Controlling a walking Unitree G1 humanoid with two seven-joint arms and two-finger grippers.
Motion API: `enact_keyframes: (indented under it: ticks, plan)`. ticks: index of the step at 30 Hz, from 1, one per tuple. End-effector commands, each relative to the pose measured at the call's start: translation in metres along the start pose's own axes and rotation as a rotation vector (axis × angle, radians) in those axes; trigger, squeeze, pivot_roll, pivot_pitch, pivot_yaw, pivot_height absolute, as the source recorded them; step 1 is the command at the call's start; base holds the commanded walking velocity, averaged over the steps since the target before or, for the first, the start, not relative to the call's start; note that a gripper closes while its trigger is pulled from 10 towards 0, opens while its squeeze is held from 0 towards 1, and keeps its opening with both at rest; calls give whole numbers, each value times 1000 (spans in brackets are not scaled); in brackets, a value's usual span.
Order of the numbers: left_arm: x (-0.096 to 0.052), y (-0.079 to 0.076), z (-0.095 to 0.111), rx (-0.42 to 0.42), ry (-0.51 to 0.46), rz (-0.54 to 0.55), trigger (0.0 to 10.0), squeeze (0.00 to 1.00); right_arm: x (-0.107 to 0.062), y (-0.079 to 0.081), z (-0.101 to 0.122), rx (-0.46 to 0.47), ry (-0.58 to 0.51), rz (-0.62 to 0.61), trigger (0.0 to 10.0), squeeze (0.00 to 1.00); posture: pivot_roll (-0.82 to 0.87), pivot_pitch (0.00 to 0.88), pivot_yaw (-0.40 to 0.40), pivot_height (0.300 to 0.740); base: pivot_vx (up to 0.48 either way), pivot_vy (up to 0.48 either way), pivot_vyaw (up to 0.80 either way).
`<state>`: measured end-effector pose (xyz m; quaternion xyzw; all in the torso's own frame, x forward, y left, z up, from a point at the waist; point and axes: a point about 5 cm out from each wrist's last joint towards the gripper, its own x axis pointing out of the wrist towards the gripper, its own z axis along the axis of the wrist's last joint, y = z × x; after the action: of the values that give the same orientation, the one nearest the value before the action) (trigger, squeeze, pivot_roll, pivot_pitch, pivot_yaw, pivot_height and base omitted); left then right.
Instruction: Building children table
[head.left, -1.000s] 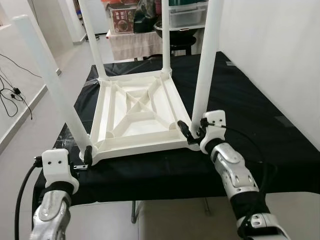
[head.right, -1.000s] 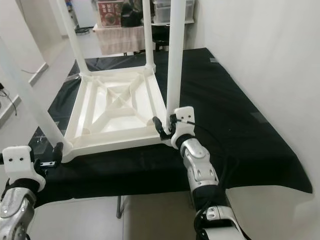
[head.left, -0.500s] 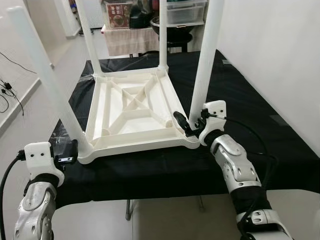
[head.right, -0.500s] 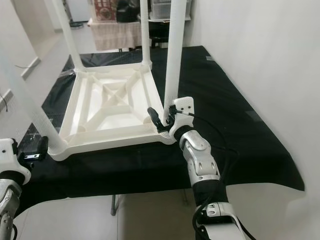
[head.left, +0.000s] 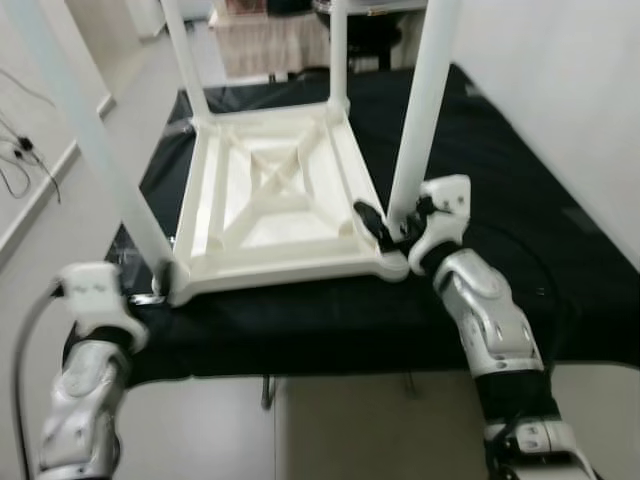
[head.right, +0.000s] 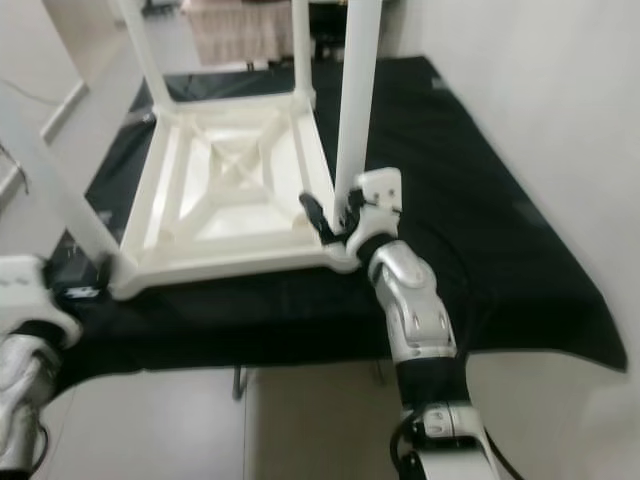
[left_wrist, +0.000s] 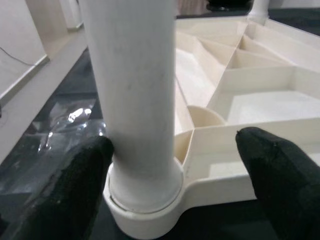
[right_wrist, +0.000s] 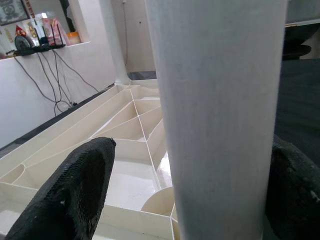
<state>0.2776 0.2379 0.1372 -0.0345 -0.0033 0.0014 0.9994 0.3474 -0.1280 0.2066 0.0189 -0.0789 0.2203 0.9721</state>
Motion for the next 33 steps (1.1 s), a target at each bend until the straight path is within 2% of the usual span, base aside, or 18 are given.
enact_keyframes:
  ticks: [1, 4, 5, 10, 11, 12, 19, 22, 24, 28, 29, 30, 33]
  plan:
    - [2, -4, -5, -5, 27, -44, 10000, 1000, 5, 13, -1, 22, 6, 63, 10000, 0, -65, 191, 37, 740, 0, 0, 0]
    - [6, -7, -2, -8, 18, -70, 10000, 1000, 6, 14, 0, 24, 4, 69, 10000, 0, -64, 187, 39, 740, 0, 0, 0]
    - [10, -13, 2, -3, 4, -111, 10000, 1000, 8, 17, 1, 26, 4, 80, 10000, 0, -64, 184, 40, 740, 0, 0, 0]
    - [12, -12, 1, 23, 6, -98, 10000, 1000, 9, 19, 2, 31, 3, 87, 10000, 0, -69, 179, 44, 740, 0, 0, 0]
    - [14, -8, 0, 40, 8, -74, 10000, 133, 9, 19, 3, 31, -1, 89, 10000, 0, -71, 176, 44, 740, 0, 0, 0]
    - [17, -2, 0, 45, 2, -50, 10000, 0, 9, 19, 6, 32, -8, 88, 10000, 0, -74, 172, 44, 740, 0, 0, 0]
    - [26, 6, 0, 38, -12, -31, 10000, 0, 10, 19, 19, 36, -36, 90, 10000, 0, -82, 160, 44, 740, 0, 0, 0]
    - [33, 8, -4, 37, -5, -18, 10000, 0, 13, 19, 32, 29, -69, 100, 10000, 0, -89, 156, 43, 740, 0, 0, 0]
    - [38, 9, -6, 24, -1, -5, 10000, 0, 16, 19, 50, 23, -107, 112, 10000, 0, -102, 149, 43, 740, 0, 0, 0]
    - [41, 9, -8, 19, 2, 0, 10000, 0, 17, 20, 67, 19, -140, 123, 10000, 0, -108, 145, 45, 740, 0, 0, 0]
    - [43, 9, -9, 19, -1, 2, 10000, 0, 18, 20, 86, 14, -170, 133, 10000, 0, -116, 142, 44, 740, 0, 0, 0]
    - [43, 10, -9, 19, -4, 3, 10000, 0, 19, 19, 93, 9, -180, 132, 10000, 0, -116, 140, 44, 740, 0, 0, 0]
    - [44, 10, -10, 19, -8, 3, 10000, 0, 19, 17, 100, 3, -188, 129, 10000, 0, -116, 140, 44, 740, 0, 0, 0]
